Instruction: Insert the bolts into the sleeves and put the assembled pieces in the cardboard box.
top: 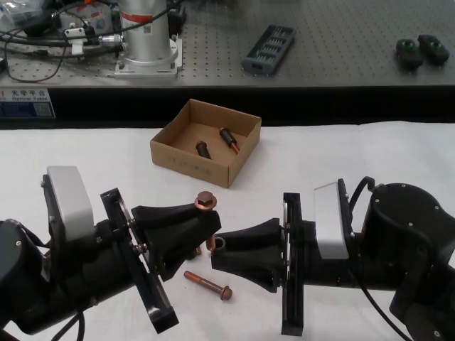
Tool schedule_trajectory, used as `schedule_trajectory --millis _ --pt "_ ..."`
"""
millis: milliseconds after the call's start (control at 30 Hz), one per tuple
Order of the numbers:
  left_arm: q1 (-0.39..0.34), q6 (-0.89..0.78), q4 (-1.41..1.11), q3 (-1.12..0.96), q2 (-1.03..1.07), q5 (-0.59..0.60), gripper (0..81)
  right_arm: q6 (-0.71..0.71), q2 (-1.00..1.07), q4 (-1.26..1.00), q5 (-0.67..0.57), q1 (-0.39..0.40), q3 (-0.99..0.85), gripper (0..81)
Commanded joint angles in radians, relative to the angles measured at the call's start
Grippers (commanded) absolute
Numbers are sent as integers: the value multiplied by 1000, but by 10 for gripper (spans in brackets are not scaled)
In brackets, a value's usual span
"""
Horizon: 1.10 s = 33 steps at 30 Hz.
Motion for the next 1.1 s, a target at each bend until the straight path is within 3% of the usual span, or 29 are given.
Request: schedule_trajectory --millis 0,667,1067 --pt "3 -14 15 -2 10 8 6 15 -9 -55 -13 -6 -10 64" --pt "3 -128 -160 -2 10 12 6 14 -9 -37 -60 -6 -10 64" --pt "-2 -126 -87 3 10 17 6 14 -9 -37 -80 -6 -10 64"
